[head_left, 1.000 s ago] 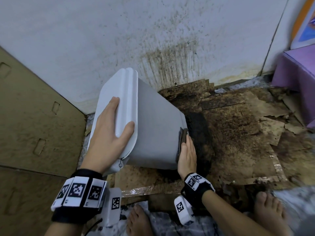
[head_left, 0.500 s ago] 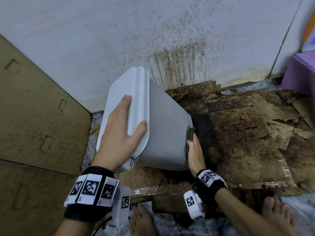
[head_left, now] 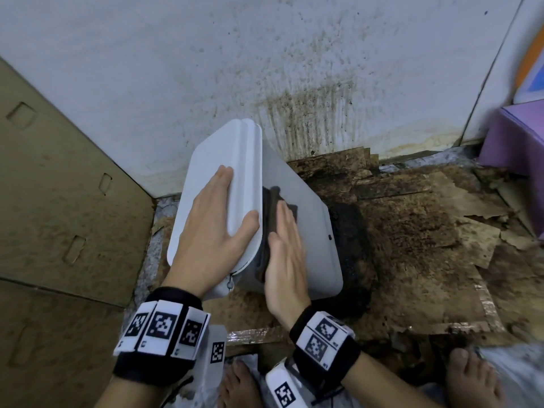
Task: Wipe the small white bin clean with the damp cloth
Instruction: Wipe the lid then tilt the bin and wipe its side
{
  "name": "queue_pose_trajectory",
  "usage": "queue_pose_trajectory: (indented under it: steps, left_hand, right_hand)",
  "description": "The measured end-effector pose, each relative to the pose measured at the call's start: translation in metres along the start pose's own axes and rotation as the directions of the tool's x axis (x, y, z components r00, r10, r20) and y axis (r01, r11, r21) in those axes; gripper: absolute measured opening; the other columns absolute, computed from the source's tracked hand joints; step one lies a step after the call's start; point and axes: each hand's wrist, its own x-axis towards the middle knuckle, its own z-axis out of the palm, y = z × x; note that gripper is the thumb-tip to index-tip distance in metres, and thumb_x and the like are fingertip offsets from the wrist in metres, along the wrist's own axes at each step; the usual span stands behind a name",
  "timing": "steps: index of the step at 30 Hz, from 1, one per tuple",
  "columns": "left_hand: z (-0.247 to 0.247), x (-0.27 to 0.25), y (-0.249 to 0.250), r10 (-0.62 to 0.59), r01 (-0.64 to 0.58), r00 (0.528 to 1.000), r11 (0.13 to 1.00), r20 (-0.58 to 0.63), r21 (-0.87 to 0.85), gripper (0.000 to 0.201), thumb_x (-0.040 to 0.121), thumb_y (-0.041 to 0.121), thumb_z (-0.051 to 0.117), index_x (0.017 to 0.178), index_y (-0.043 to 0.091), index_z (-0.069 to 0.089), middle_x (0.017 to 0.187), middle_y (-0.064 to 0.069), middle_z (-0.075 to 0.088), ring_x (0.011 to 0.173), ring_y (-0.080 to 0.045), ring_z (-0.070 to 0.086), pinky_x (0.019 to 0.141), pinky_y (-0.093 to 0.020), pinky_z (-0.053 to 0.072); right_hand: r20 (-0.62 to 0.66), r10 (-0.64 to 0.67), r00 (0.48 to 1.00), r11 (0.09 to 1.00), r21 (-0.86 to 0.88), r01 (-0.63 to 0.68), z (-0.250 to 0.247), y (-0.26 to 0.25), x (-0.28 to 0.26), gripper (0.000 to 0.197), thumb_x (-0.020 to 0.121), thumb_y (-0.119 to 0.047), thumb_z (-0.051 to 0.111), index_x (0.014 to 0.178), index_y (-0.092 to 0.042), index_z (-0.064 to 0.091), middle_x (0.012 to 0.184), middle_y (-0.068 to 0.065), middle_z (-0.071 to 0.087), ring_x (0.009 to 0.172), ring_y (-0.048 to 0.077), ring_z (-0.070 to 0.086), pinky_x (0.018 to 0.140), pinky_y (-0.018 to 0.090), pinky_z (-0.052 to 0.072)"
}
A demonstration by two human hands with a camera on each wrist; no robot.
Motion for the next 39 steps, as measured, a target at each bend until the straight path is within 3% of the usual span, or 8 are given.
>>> queue_pose_trajectory:
  steps: [5,9,17,20,24,30,34,39]
  left_hand:
    - [-0.003,-0.002,-0.003,-0.017,0.017,1.0,1.0,-0.005,0.0,0.079,0.093,0.053,0.043,0.161,0.022,0.018,0.168,0.008,0.018,0.153,-0.007,0.016,0.122,-0.025,0.014]
    - [-0.006,-0.004,-0.006,-0.029,0.029,1.0,0.999,0.001,-0.023,0.079,0.093,0.053,0.045,0.161,0.025,0.018,0.168,0.012,0.017,0.152,-0.004,0.014,0.119,-0.022,0.013]
    - [-0.007,-0.005,-0.008,-0.045,0.045,0.999,0.998,0.004,-0.053,0.08,0.091,0.054,0.045,0.161,0.027,0.018,0.167,0.015,0.018,0.152,-0.001,0.014,0.121,-0.027,0.015]
    - [-0.007,-0.005,-0.011,-0.042,0.042,0.999,0.998,0.0,-0.049,0.081,0.09,0.058,0.043,0.161,0.027,0.018,0.167,0.015,0.018,0.152,-0.001,0.014,0.12,-0.025,0.014]
    - [-0.005,-0.004,-0.011,-0.018,0.018,1.0,1.0,-0.004,-0.023,0.08,0.092,0.056,0.042,0.161,0.024,0.018,0.168,0.012,0.017,0.152,-0.002,0.014,0.119,-0.021,0.011]
    - [-0.004,-0.004,-0.009,-0.002,0.002,1.0,1.0,0.006,-0.014,0.08,0.093,0.056,0.043,0.162,0.025,0.016,0.168,0.014,0.015,0.152,-0.001,0.013,0.121,-0.023,0.013]
    - [-0.006,-0.005,-0.009,-0.008,0.008,1.0,0.999,0.009,-0.031,0.08,0.092,0.058,0.042,0.161,0.028,0.015,0.168,0.015,0.015,0.152,0.001,0.012,0.122,-0.025,0.014]
    - [-0.006,-0.004,-0.005,-0.017,0.018,1.0,0.999,0.013,-0.04,0.078,0.093,0.053,0.046,0.161,0.03,0.016,0.167,0.018,0.015,0.152,0.003,0.012,0.121,-0.024,0.015]
  right_hand:
    - [0.035,-0.167,0.985,0.986,-0.025,0.168,0.0,-0.003,0.0,0.055,0.105,-0.032,0.014,0.16,-0.027,0.013,0.166,-0.018,0.011,0.151,-0.002,0.006,0.125,0.038,0.009]
    - [0.036,-0.263,0.964,0.96,-0.093,0.265,-0.011,0.03,0.006,0.055,0.105,-0.031,0.017,0.159,-0.02,0.02,0.166,-0.011,0.018,0.152,0.006,0.015,0.124,0.033,0.014]
    - [-0.033,0.111,0.993,0.983,-0.142,-0.114,-0.049,0.136,-0.006,0.055,0.103,-0.04,0.012,0.157,-0.03,0.014,0.164,-0.02,0.01,0.15,-0.007,0.005,0.126,0.039,0.01]
    - [-0.045,0.212,0.976,0.971,-0.103,-0.216,-0.044,0.129,-0.002,0.057,0.1,-0.039,0.012,0.157,-0.031,0.012,0.165,-0.017,0.007,0.146,-0.014,0.0,0.126,0.031,0.004]
    - [-0.049,0.205,0.977,0.977,-0.056,-0.208,-0.025,0.092,0.012,0.062,0.096,-0.038,0.013,0.158,-0.032,0.013,0.165,-0.017,0.012,0.15,-0.006,0.005,0.126,0.03,0.005]
    - [0.216,0.059,0.975,0.998,-0.03,-0.054,-0.018,0.018,0.058,0.055,0.107,-0.032,0.017,0.16,-0.03,0.0,0.166,-0.016,-0.004,0.149,-0.003,-0.008,0.121,0.025,-0.003]
    - [0.403,0.032,0.915,0.998,-0.06,-0.009,-0.028,0.009,0.101,0.056,0.11,-0.034,0.017,0.158,-0.028,-0.011,0.165,-0.013,-0.016,0.15,0.002,-0.018,0.121,0.028,-0.008]
    - [0.481,0.042,0.876,0.989,-0.142,0.03,-0.042,0.023,0.146,0.059,0.11,-0.033,0.02,0.158,-0.021,-0.012,0.166,-0.004,-0.018,0.151,0.009,-0.018,0.124,0.031,-0.008]
